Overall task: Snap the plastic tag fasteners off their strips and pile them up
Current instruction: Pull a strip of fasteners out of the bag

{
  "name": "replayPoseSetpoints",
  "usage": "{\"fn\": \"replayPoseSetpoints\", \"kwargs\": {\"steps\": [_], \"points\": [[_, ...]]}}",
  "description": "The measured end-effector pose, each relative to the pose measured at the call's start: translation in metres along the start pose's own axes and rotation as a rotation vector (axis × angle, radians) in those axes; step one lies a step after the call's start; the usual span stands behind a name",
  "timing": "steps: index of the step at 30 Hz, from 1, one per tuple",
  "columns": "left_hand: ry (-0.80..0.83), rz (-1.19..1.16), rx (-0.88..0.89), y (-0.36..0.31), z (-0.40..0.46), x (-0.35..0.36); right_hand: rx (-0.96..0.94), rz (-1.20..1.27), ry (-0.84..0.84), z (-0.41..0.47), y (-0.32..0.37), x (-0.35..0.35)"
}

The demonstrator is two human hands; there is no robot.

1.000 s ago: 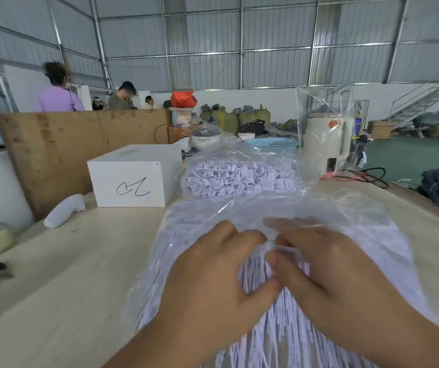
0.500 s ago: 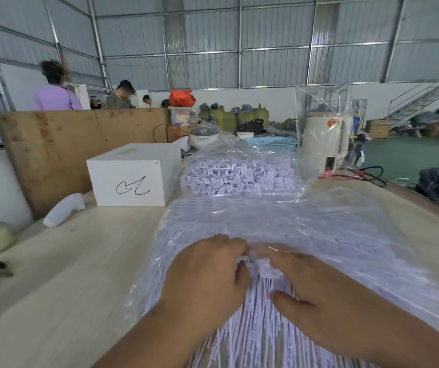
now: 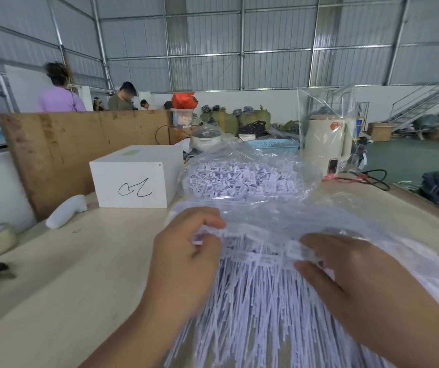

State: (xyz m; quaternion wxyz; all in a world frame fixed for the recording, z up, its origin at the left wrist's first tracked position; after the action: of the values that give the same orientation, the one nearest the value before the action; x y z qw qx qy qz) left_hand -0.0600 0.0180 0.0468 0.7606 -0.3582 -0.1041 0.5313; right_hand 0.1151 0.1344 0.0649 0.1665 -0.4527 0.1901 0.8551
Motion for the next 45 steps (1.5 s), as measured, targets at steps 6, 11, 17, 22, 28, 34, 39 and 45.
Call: {"fn": "replayPoseSetpoints", "kwargs": {"steps": [6,11,17,22,28,34,39,45], "points": [[0.315,0.081,0.336,-0.029,-0.022,0.026,-0.182,0.211,-0.194,-0.004,0.023,-0.004],[0.316,0.168,0.427,-0.037,-0.017,0.021,-0.220,0.286,-0.088,-0.005,0.023,-0.002],[0.177,0.196,0.249,-0.020,-0.003,0.010,-0.042,0.157,-0.234,-0.004,0.011,-0.013],[0.160,0.286,0.069,0.005,0.006,-0.001,0.111,0.575,-0.229,-0.002,-0.011,-0.016],[0.061,0.274,-0.129,0.017,0.019,-0.022,0.090,0.504,-0.286,0.002,-0.012,-0.016],[0.123,-0.091,-0.420,0.022,0.019,-0.017,0.181,0.577,-0.091,0.005,-0.016,0.002],[0.079,-0.269,-0.503,0.023,0.022,-0.018,0.144,0.371,-0.064,0.006,-0.015,0.005],[-0.046,-0.261,-0.433,0.034,0.029,-0.034,0.113,0.173,0.007,0.008,-0.019,0.011]]}}
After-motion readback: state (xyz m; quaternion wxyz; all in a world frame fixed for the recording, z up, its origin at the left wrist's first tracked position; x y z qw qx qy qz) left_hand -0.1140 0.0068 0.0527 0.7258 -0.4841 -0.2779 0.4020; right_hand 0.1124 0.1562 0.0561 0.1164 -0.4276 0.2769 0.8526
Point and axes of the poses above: each hand's wrist, its own z-axis towards the middle knuckle, its own x-axis out of the palm, y = z × x, the point moved 3 cm from there along z, towards the middle knuckle, and after that the axes turned 8 degrees about x, right-handed, at the moved point
